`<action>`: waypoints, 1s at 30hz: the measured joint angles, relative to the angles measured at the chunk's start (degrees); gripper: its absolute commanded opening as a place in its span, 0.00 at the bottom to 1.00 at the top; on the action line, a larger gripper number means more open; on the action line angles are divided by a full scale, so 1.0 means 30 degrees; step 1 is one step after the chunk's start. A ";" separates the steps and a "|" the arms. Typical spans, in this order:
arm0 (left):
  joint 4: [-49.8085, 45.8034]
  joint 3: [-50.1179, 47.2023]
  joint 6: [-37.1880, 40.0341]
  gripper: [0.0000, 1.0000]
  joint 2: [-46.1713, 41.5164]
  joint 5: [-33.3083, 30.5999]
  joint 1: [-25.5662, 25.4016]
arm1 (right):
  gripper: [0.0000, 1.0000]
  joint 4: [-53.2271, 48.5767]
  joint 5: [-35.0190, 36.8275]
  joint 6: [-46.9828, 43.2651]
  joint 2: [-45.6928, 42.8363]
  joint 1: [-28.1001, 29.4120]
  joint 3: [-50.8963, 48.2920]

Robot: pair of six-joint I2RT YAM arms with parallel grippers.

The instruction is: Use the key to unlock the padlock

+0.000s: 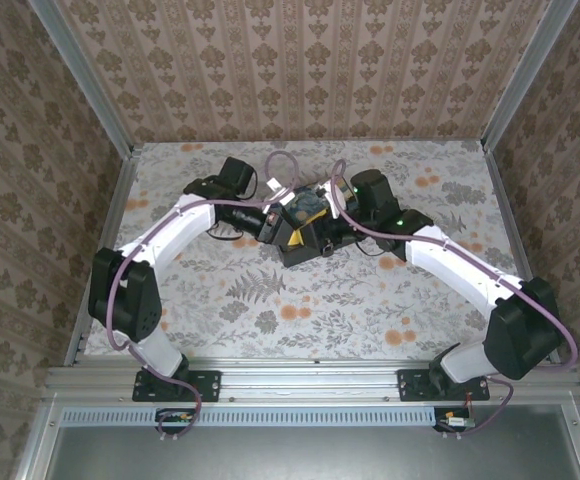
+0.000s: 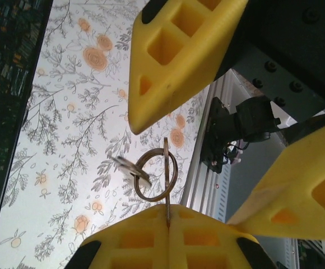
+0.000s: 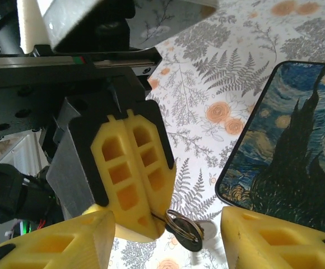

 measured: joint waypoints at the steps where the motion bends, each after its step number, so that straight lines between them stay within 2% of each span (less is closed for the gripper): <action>1: -0.0051 0.0000 0.0029 0.00 0.0029 0.0007 0.0066 | 0.53 -0.0044 0.0036 -0.0117 0.0109 0.0029 0.0117; 12: -0.0270 0.0211 0.0372 0.00 0.0102 0.0095 0.0044 | 0.46 -0.0087 0.1486 -0.0262 0.0627 -0.0051 0.0452; 23: -0.0226 0.0211 0.0583 0.00 0.0124 0.0000 -0.0029 | 0.37 0.0197 0.1727 0.0146 0.0838 -0.0175 0.0452; 30: -0.0372 0.0211 0.0648 0.00 0.0124 0.0386 -0.0029 | 0.35 0.0612 0.5020 0.1486 0.0809 -0.1166 0.0270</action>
